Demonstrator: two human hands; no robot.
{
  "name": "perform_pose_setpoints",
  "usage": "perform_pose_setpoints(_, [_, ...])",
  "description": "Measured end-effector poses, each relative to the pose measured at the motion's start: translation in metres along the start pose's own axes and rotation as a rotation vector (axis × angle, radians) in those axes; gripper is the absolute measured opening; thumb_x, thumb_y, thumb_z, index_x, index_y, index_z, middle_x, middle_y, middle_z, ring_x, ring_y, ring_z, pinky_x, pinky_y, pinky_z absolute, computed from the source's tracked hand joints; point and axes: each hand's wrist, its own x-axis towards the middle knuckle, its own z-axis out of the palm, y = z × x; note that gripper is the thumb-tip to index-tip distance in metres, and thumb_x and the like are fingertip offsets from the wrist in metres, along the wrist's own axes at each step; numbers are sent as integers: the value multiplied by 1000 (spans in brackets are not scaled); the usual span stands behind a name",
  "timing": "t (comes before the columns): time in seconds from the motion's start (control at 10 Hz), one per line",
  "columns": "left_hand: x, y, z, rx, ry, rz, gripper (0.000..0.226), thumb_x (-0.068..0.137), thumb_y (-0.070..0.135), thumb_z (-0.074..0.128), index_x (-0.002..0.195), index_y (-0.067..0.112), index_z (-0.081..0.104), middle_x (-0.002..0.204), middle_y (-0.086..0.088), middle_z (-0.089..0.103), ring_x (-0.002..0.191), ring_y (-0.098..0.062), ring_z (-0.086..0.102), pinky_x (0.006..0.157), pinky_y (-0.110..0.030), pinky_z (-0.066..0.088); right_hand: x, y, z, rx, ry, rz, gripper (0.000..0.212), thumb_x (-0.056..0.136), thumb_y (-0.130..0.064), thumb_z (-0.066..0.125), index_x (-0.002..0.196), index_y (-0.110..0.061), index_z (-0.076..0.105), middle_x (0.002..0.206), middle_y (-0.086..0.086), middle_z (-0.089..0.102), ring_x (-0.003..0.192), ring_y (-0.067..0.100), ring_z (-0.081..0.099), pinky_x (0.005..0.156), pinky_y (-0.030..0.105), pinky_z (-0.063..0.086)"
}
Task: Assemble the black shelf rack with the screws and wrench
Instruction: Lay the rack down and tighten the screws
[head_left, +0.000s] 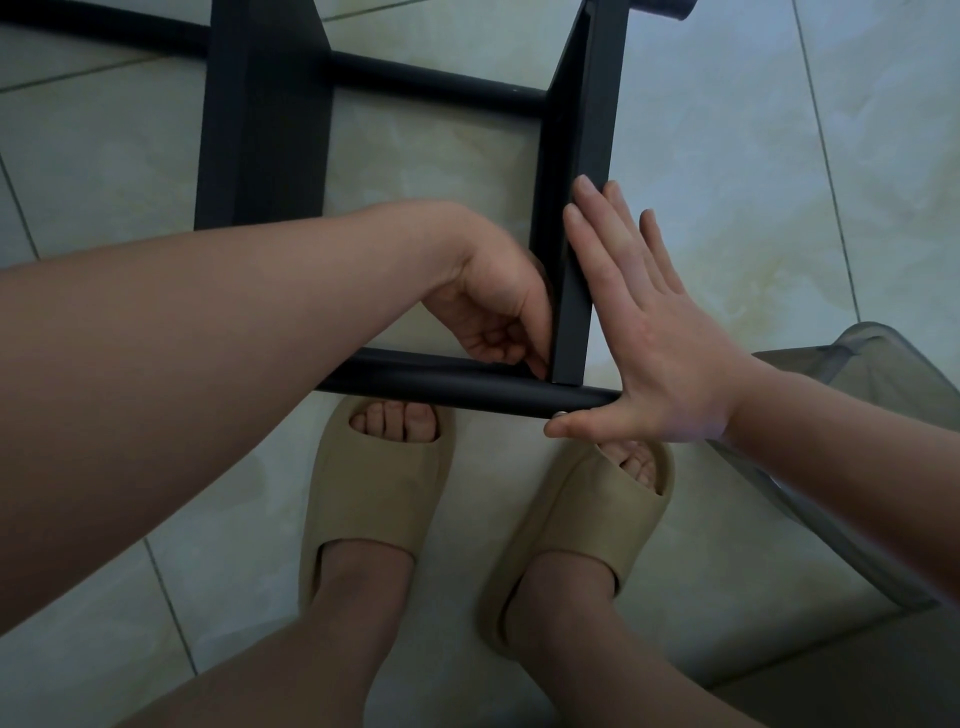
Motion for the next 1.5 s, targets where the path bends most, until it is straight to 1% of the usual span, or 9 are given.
perform_pose_setpoints(0.2, [0,-1,0,9,-2,11,14,91,-1,61,88,11,67,77,-1,65,67,-9,52,65,-19,43,0,1,1,5,4,-2,133,74,-86,55,161,-2,-3,169,15,-9,156,31,-16,125,59,-3])
perform_pose_setpoints(0.3, [-2,-3,-1,10,-3,11,16,89,0,63,97,13,68,85,0,67,77,-12,56,73,-23,47,0,1,1,5,5,-6,133,75,-86,54,161,-2,-3,169,15,-10,156,31,-16,125,58,-4])
perform_pose_setpoints(0.4, [-3,-4,-3,23,29,-4,21,89,11,65,109,16,69,98,2,70,89,-16,58,83,-32,51,0,2,2,5,6,-8,133,75,-86,54,161,-2,-3,169,15,-10,155,31,-17,125,57,-5])
perform_pose_setpoints(0.5, [-2,-5,-1,20,18,-2,14,89,14,66,102,17,70,98,0,69,79,-14,56,82,-32,49,0,2,2,3,11,-9,133,75,-86,54,161,-2,-3,169,15,-10,156,31,-17,125,56,-6])
perform_pose_setpoints(0.6, [1,-5,1,21,15,22,10,90,6,64,90,14,71,85,-1,70,69,-12,53,72,-26,47,0,2,2,2,9,-7,133,74,-85,56,161,-2,-3,169,16,-9,156,31,-16,125,56,-6])
perform_pose_setpoints(0.8, [1,-3,1,9,11,46,16,89,0,64,81,13,70,76,-1,69,64,-10,53,67,-23,46,0,2,2,0,3,-4,134,74,-85,57,161,-3,-4,169,15,-10,155,30,-17,125,55,-7])
perform_pose_setpoints(1.3, [-3,-4,2,-3,-1,76,18,87,-4,63,86,13,70,79,-2,65,73,-13,55,75,-25,45,0,1,1,3,-2,-2,134,74,-86,55,161,-3,-4,169,15,-11,155,31,-17,125,57,-6])
perform_pose_setpoints(1.4, [-5,-5,-1,-4,10,49,14,88,3,64,93,14,70,85,0,68,72,-12,55,78,-27,46,0,1,1,5,0,-1,133,75,-86,54,161,-3,-4,169,14,-11,155,30,-17,125,57,-6])
perform_pose_setpoints(1.5, [-4,-5,0,14,7,35,11,84,11,68,92,16,72,90,-1,70,68,-12,53,77,-28,45,0,0,1,5,-1,-1,133,75,-86,54,160,-2,-4,169,15,-11,155,30,-18,125,57,-6])
